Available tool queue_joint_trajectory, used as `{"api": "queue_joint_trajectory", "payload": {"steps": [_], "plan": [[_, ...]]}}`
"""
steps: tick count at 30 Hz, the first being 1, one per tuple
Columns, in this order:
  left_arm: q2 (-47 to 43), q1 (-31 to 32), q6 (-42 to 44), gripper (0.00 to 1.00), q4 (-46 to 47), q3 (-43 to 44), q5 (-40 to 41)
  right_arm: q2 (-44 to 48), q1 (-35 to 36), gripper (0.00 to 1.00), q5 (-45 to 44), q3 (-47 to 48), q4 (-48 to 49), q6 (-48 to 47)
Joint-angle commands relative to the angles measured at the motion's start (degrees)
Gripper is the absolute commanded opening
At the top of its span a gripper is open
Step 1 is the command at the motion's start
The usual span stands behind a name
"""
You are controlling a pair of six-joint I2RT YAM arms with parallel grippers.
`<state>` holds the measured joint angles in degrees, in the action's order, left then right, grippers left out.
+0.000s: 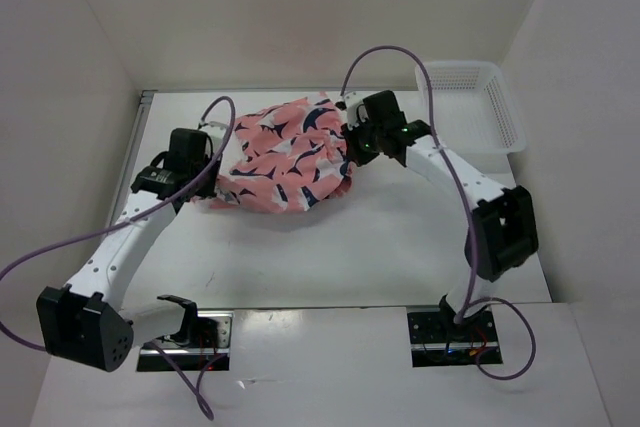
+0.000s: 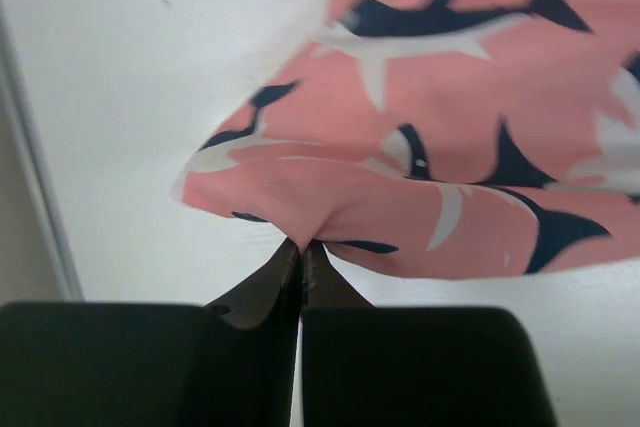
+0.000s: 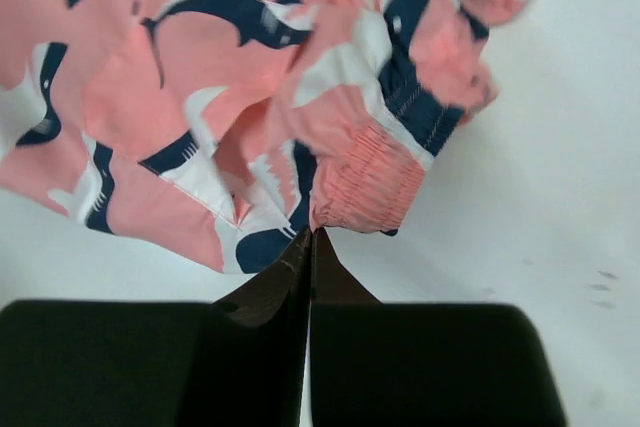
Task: Fold and stack the shorts
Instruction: Move the shorts to the center of the board
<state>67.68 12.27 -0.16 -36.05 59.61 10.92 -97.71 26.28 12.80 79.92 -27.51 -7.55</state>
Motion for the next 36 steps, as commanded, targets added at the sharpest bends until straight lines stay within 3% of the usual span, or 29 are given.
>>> {"api": "queue_joint_trajectory", "payload": {"steps": [1, 7, 13, 17, 19, 21, 22, 23, 26, 28, 32, 36], "plan": [[-4.0, -1.8, 0.2, 0.0, 3.4, 5.6, 4.7, 12.0, -0.9, 0.0, 1.1, 4.2, -9.1, -9.7], [-7.9, -4.9, 0.2, 0.0, 6.5, 13.1, 6.7, 22.3, -5.2, 0.0, 12.2, 15.8, -21.3, -14.0], [-7.9, -5.5, 0.2, 0.0, 9.6, 9.4, 6.2, 24.6, -6.0, 0.0, 14.8, 10.5, -16.6, -1.1], [-6.8, -5.5, 0.2, 0.0, 9.8, 6.0, 4.9, 16.5, -6.6, 0.0, 11.6, 7.2, -9.0, 11.5], [-5.5, -5.5, 0.2, 0.0, 8.5, 3.7, 3.8, 9.3, -6.6, 0.31, 7.2, 8.0, -6.8, 14.8], [-4.6, -6.0, 0.2, 0.0, 7.8, 2.4, 3.8, 3.4, -6.6, 0.72, 5.5, 11.5, -4.8, 16.4], [-4.0, -6.0, 0.2, 0.0, 6.1, 1.7, 3.2, 1.8, -6.6, 0.84, 3.7, 13.3, -4.8, 16.4], [-4.0, -6.0, 0.2, 0.0, 5.6, 0.3, 2.3, 0.3, -7.2, 0.86, 3.0, 15.2, -4.8, 16.4], [-4.6, -6.0, 0.2, 0.0, 3.6, -1.8, -0.1, -2.4, -9.8, 0.86, 2.4, 20.4, -4.8, 14.6], [-5.1, -6.0, 0.2, 0.0, 3.1, -3.4, -0.6, -2.9, -12.6, 0.8, 4.3, 19.9, -5.4, 13.3], [-5.1, -6.0, 0.2, 0.0, 2.6, -5.1, -1.8, 2.0, -14.0, 0.75, 17.6, 9.3, -10.9, 3.5], [-5.1, -6.0, 0.2, 0.0, 5.4, -6.4, -0.1, 8.3, -10.1, 0.66, 18.7, -4.0, -13.9, -4.0]]}}
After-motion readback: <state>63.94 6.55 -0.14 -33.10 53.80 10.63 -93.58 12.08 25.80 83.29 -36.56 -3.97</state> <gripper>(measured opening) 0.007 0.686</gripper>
